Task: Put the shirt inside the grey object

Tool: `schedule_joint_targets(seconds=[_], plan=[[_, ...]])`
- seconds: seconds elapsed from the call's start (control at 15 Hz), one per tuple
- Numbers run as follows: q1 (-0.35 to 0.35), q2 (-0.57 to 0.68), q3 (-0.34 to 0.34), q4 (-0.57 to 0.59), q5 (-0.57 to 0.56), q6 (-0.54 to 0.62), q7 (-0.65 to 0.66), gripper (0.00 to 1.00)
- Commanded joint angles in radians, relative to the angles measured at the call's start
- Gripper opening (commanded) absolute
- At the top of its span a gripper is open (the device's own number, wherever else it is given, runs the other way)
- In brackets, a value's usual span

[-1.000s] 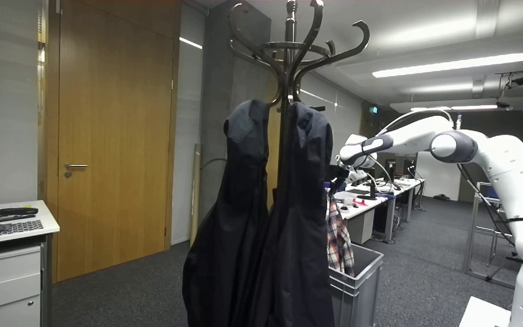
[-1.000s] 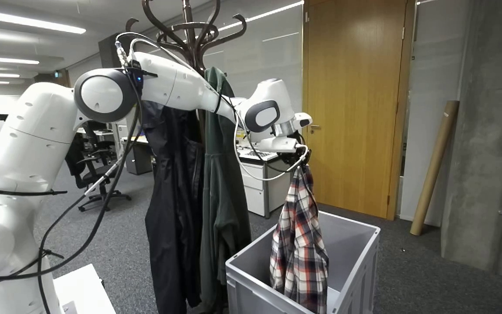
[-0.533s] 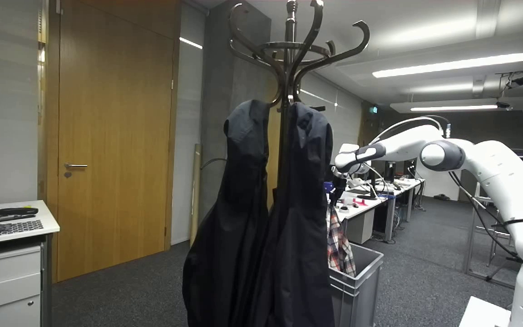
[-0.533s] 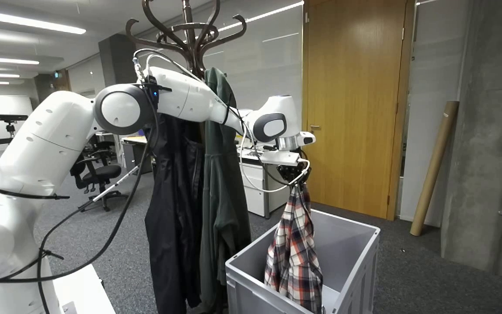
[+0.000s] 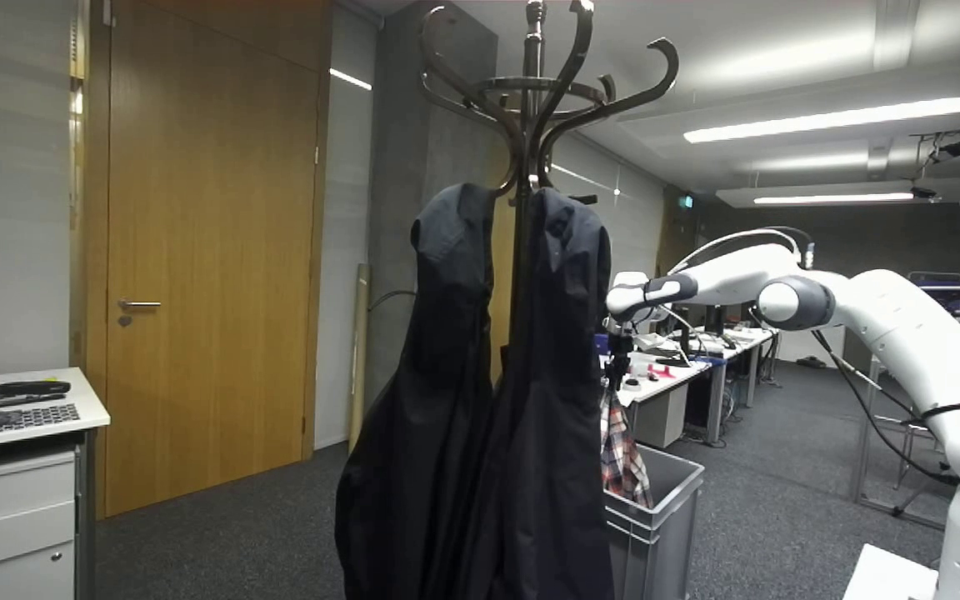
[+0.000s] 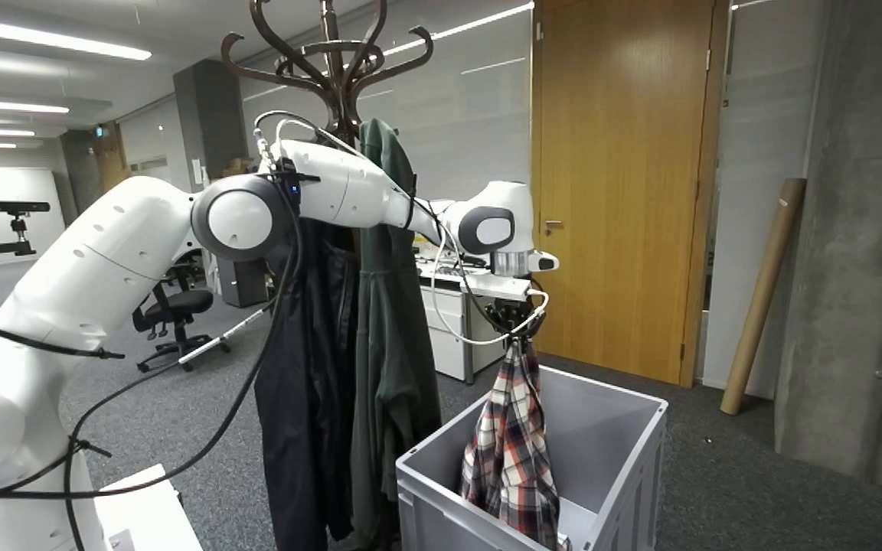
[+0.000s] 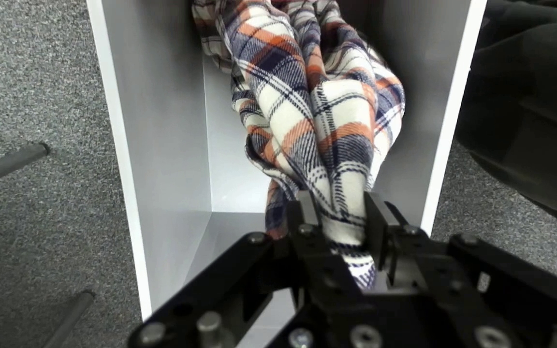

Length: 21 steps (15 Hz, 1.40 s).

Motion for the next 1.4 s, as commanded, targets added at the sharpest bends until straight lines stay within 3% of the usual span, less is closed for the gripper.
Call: schedule_joint_targets(seconds=[0.0, 0.87, 1.33], plan=[[-0.014, 0.073, 0.011, 0.133, -0.042, -0.132, 0.026, 0.07], [-0.011, 0.243, 0.012, 0.341, -0.096, -0.433, 0.002, 0.07], [0.005, 0.295, -0.008, 0.382, -0.101, -0.512, -0.008, 0.07]])
